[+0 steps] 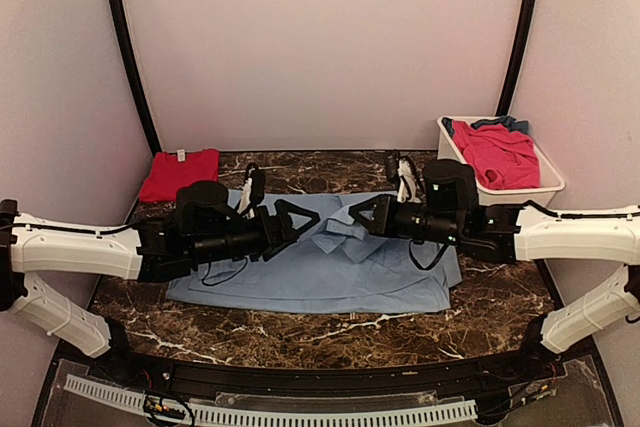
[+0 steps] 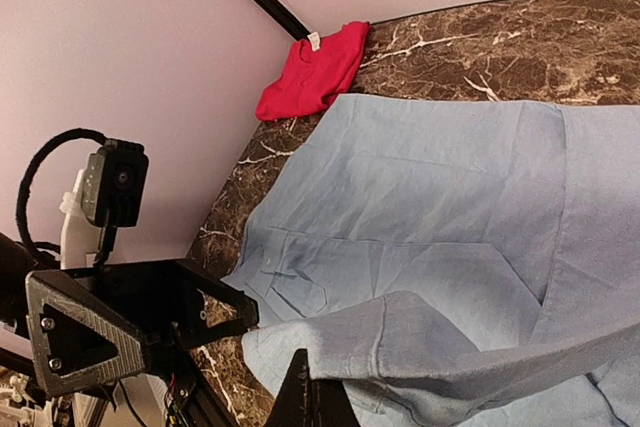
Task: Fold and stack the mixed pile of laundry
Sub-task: Adjust the 1/3-folded shirt at the center of the board.
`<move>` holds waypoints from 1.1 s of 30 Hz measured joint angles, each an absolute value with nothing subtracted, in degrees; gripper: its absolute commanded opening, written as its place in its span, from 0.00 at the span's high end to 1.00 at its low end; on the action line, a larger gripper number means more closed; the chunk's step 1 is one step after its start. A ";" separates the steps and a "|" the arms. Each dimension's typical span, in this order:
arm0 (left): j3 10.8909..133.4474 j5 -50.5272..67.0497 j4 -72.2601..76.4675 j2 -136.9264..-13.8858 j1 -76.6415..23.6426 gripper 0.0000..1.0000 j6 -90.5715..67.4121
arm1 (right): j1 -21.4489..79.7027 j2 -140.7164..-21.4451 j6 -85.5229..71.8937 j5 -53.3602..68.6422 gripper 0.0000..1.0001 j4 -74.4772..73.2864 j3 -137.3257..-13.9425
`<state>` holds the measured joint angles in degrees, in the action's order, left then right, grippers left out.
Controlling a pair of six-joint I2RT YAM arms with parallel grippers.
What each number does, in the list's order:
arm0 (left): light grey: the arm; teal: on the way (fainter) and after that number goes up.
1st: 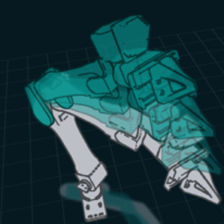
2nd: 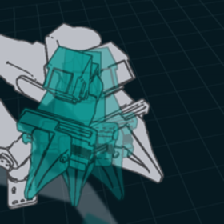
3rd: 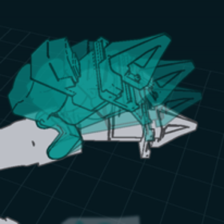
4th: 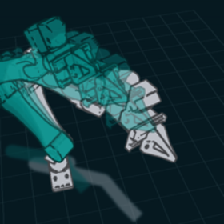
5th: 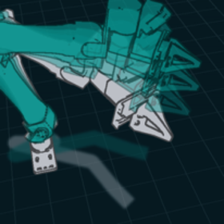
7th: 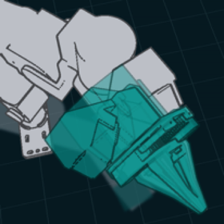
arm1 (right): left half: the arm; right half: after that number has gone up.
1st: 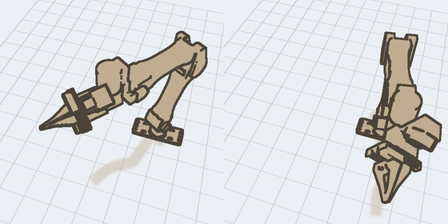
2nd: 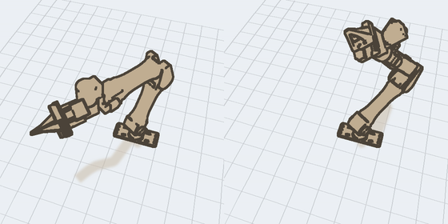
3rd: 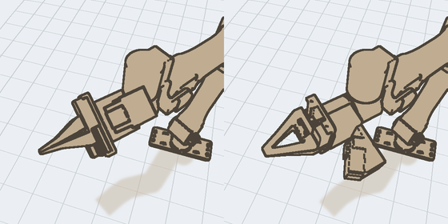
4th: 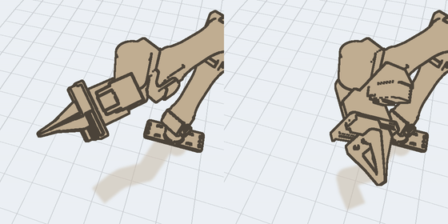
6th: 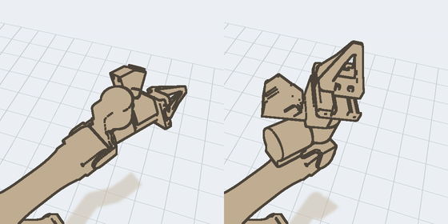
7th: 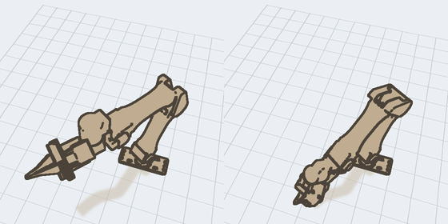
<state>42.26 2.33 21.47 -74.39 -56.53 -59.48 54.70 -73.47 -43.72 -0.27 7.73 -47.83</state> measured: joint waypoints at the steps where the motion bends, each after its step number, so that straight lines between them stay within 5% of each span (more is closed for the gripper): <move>1: 42.28 2.33 22.44 -74.74 -56.53 0.13 -60.12 | 54.70 -74.00 -43.46 -0.23 1.00 9.06 -47.83; 23: 43.79 1.34 40.69 -84.55 -56.49 0.24 -73.63 | 55.18 -77.67 -40.75 3.38 1.00 21.56 -47.29; 33: 42.15 -2.85 43.68 -85.91 -55.99 0.48 -78.11 | 56.66 -78.08 -40.53 3.79 1.00 23.27 -45.47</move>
<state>42.15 -2.85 43.68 -85.91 -55.99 -78.11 56.66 -78.08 -40.53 3.79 23.27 -45.47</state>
